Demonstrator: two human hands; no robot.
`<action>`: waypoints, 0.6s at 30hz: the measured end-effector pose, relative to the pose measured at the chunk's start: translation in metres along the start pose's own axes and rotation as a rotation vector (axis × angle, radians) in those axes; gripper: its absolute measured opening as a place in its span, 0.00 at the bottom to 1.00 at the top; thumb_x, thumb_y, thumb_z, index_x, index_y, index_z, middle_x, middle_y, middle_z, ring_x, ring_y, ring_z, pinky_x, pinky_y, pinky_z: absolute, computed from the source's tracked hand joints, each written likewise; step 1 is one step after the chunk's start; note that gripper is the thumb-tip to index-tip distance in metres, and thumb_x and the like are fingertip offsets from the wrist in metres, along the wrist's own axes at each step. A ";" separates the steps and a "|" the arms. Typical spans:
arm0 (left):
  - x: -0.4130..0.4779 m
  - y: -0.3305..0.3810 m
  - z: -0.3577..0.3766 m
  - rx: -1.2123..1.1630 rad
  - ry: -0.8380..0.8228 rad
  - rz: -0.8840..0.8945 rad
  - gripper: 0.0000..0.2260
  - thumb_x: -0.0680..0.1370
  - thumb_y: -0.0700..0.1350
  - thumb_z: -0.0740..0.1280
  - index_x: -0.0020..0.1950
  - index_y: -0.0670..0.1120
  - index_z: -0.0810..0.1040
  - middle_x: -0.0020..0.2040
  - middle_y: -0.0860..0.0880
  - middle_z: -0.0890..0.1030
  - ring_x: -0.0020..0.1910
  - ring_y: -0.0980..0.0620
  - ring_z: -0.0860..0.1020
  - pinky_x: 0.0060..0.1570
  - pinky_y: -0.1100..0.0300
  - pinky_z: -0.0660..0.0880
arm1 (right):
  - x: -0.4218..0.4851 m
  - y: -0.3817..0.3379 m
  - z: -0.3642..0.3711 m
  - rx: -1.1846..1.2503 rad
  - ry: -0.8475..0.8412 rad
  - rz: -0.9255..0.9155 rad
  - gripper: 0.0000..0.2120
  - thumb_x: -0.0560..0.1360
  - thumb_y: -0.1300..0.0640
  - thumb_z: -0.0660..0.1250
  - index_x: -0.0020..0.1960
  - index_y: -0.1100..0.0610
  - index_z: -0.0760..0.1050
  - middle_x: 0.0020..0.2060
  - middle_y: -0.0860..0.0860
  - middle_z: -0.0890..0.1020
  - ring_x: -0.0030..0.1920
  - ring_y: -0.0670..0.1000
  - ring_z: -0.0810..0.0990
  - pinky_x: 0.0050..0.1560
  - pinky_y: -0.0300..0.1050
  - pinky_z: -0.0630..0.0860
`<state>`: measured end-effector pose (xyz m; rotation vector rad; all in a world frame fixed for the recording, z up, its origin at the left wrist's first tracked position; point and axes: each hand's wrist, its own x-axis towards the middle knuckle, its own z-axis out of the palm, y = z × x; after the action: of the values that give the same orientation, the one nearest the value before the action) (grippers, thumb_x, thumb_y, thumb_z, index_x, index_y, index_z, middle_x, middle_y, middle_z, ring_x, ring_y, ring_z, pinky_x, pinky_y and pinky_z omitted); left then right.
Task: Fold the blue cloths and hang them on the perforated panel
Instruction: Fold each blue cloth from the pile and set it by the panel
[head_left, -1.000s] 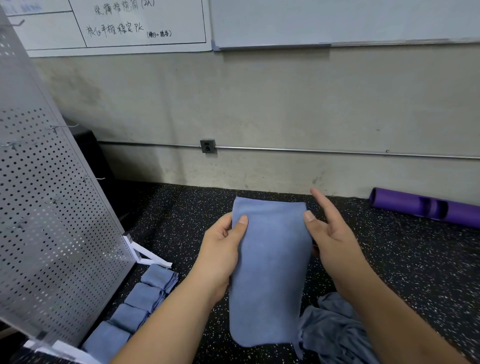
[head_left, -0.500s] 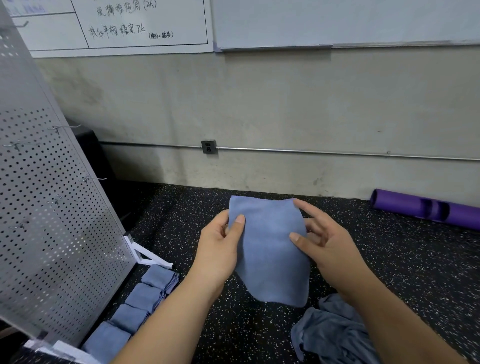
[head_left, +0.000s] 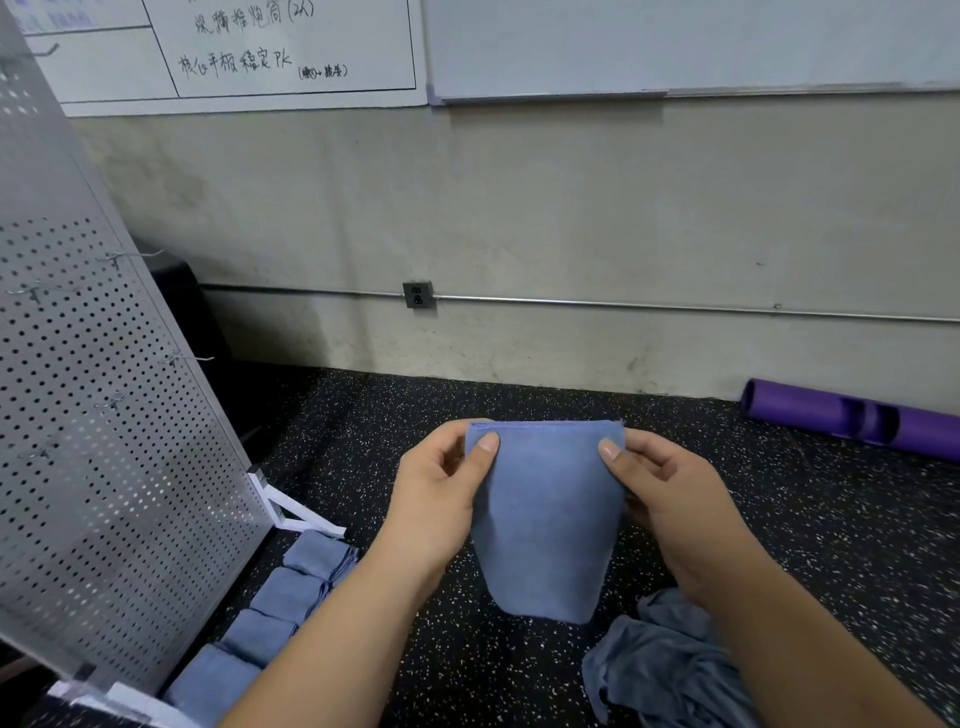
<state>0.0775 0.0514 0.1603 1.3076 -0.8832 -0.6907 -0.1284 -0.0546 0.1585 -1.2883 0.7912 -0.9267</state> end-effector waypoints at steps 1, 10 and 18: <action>0.001 0.000 0.000 -0.011 0.002 -0.003 0.06 0.85 0.44 0.70 0.57 0.50 0.87 0.52 0.47 0.88 0.52 0.50 0.85 0.53 0.56 0.81 | 0.001 0.000 -0.001 -0.005 0.014 -0.017 0.09 0.82 0.58 0.72 0.61 0.54 0.85 0.54 0.54 0.89 0.60 0.62 0.86 0.61 0.61 0.82; 0.004 -0.009 -0.002 0.097 0.126 0.072 0.07 0.82 0.44 0.73 0.52 0.56 0.88 0.46 0.46 0.87 0.44 0.54 0.80 0.46 0.58 0.78 | 0.003 0.004 -0.001 -0.133 0.141 -0.184 0.08 0.76 0.60 0.78 0.54 0.52 0.85 0.45 0.45 0.88 0.46 0.43 0.86 0.49 0.32 0.80; 0.006 -0.009 -0.003 0.155 0.129 0.133 0.07 0.82 0.43 0.73 0.52 0.56 0.86 0.43 0.51 0.84 0.41 0.56 0.78 0.43 0.62 0.76 | 0.004 0.003 0.001 -0.153 0.182 -0.236 0.07 0.76 0.59 0.78 0.52 0.50 0.85 0.43 0.46 0.88 0.43 0.42 0.85 0.47 0.32 0.80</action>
<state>0.0834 0.0469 0.1526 1.4004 -0.9227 -0.4360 -0.1255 -0.0576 0.1553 -1.4669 0.8772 -1.2046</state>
